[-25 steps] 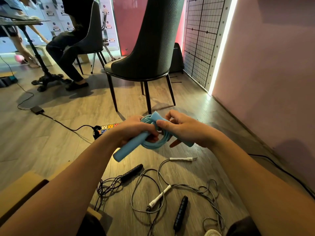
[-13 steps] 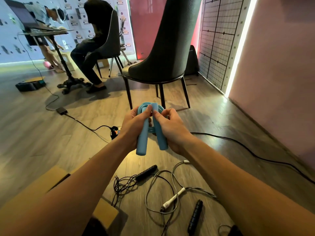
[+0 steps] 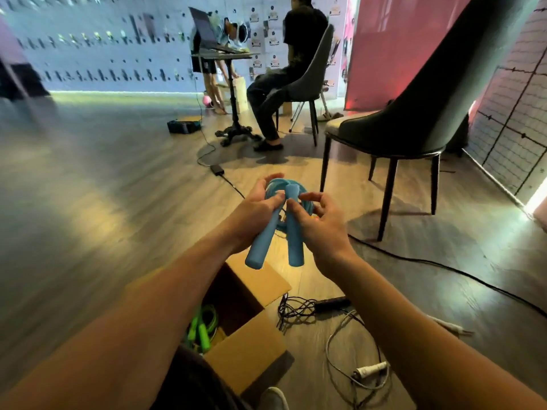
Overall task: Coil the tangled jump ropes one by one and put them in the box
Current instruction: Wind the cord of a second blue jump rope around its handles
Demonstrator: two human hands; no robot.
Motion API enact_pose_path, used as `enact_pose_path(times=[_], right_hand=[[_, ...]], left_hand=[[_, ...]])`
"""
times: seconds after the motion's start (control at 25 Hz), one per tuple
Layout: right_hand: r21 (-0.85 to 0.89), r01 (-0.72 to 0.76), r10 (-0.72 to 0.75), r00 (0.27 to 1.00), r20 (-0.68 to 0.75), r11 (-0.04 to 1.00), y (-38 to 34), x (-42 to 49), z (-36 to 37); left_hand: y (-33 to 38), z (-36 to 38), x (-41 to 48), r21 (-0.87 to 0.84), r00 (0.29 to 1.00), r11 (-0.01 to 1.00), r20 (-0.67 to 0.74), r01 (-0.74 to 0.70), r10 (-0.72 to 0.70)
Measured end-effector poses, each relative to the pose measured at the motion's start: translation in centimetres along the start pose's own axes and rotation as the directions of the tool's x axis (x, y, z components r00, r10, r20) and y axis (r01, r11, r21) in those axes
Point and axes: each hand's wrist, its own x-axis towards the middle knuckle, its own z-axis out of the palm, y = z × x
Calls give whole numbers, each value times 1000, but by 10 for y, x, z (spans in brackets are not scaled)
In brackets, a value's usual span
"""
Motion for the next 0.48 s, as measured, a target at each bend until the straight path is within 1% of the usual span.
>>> enact_pose_path(times=[0.12,0.24,0.36,0.48], right_hand=[[-108,10,-4,998,60,994,17,9,32],[-227,25,7,991,137,974,50,19,68],[-361,-3,73,981,182,933,100,34,98],[-444,-68,185,956,226,894,159,52,117]], left_hand=[[-20,-49,-5,130,1000,991,9,26,-27],[-60,-91,-8,170,995,983,-83,61,-48],[-122,-116,-8,135,975,981,-195,139,-111],[-195,-133,-3,73,935,961,-263,266,-239]])
